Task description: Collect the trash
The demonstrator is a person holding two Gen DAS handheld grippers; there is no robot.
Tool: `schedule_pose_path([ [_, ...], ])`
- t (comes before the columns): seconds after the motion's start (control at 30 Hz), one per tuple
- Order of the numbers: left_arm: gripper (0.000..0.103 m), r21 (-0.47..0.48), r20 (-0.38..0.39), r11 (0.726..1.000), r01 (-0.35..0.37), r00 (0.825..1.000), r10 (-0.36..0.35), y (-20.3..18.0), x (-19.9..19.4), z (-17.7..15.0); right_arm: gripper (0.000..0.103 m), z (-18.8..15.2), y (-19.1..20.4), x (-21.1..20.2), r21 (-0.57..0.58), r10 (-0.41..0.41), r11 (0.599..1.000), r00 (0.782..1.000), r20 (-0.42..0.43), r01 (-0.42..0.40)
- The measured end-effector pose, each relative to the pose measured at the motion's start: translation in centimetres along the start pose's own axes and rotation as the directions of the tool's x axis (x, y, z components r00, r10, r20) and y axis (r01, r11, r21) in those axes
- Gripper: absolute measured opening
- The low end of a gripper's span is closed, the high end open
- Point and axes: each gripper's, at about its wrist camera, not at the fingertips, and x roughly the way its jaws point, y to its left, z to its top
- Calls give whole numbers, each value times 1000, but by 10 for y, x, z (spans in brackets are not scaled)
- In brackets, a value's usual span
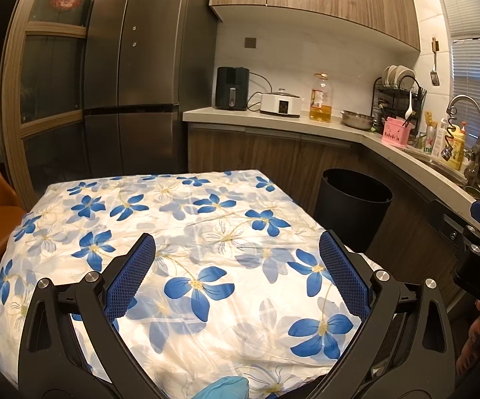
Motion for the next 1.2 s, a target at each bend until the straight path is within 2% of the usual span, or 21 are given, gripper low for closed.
schedule_pose_path([
  [1.2,97,1,2,1000,3,1000,-3,0,-1,-1,98,0,0,-1,3,-2,1000,1000,1,2],
])
